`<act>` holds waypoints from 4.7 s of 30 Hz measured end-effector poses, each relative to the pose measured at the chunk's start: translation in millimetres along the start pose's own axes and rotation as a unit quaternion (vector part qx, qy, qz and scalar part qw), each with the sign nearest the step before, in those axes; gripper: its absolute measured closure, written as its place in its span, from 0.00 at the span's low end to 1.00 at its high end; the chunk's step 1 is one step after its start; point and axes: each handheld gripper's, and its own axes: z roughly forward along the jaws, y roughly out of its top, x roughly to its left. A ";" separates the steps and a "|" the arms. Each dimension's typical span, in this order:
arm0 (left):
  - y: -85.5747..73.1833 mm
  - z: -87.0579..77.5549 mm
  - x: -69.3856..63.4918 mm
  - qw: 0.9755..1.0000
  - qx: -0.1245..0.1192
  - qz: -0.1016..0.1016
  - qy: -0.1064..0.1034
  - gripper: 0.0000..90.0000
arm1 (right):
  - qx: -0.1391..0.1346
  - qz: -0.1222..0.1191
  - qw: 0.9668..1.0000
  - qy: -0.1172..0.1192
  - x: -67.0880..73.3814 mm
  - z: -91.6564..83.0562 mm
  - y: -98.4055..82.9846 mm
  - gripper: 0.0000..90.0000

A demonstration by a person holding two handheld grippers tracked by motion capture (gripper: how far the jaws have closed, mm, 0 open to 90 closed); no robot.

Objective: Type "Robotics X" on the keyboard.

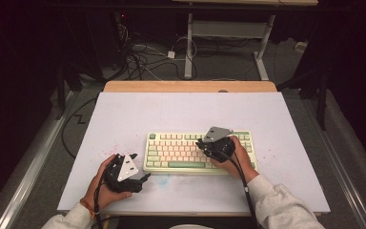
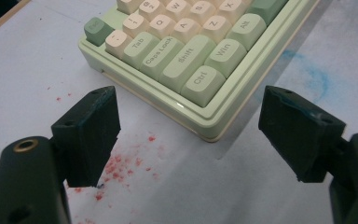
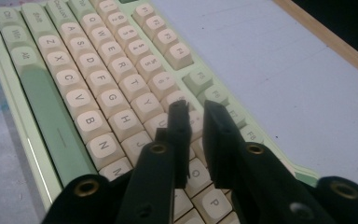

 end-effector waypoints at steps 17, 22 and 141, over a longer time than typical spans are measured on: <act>-0.5 0.1 0.7 1.000 0.006 -0.002 0.001 0.22 | -0.046 0.017 0.999 -0.018 -0.6 -17.2 0.7 0.49; -0.8 -0.4 1.4 1.000 0.008 -0.006 0.000 0.22 | -0.069 0.023 0.997 -0.036 -0.8 -25.4 -2.5 0.35; 91.7 42.0 -0.1 0.992 0.033 0.053 -0.107 0.97 | -0.038 0.027 0.992 -0.117 17.6 -106.5 -107.1 0.26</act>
